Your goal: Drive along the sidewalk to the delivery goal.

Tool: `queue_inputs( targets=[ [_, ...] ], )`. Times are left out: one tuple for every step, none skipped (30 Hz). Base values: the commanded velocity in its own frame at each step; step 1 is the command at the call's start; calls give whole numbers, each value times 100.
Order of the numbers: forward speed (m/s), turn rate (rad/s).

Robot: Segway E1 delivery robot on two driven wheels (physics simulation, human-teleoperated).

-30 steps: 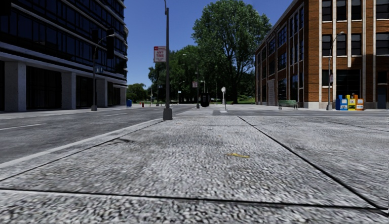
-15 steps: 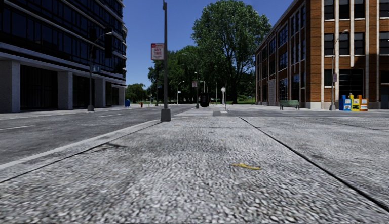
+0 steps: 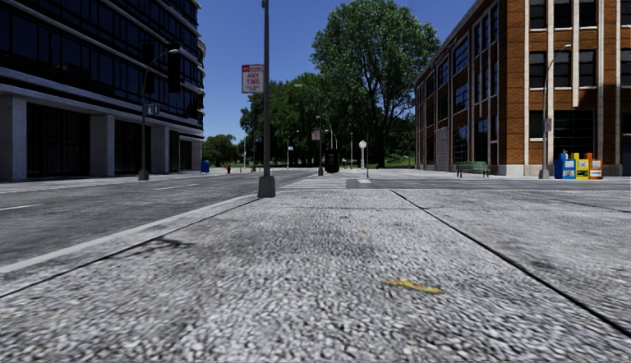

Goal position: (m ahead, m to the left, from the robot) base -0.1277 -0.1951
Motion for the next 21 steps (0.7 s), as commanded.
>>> queue_inputs(
  targets=[
    [0,0],
    [0,0],
    [0,0],
    [0,0],
    [0,0],
    [0,0],
    [0,0],
    [0,0],
    [0,0],
    [0,0],
    [0,0],
    [0,0],
    [0,0],
    [0,0],
    [0,0],
    [0,0],
    [0,0],
    [0,0],
    [0,0],
    [0,0],
    [0,0]
  ],
)
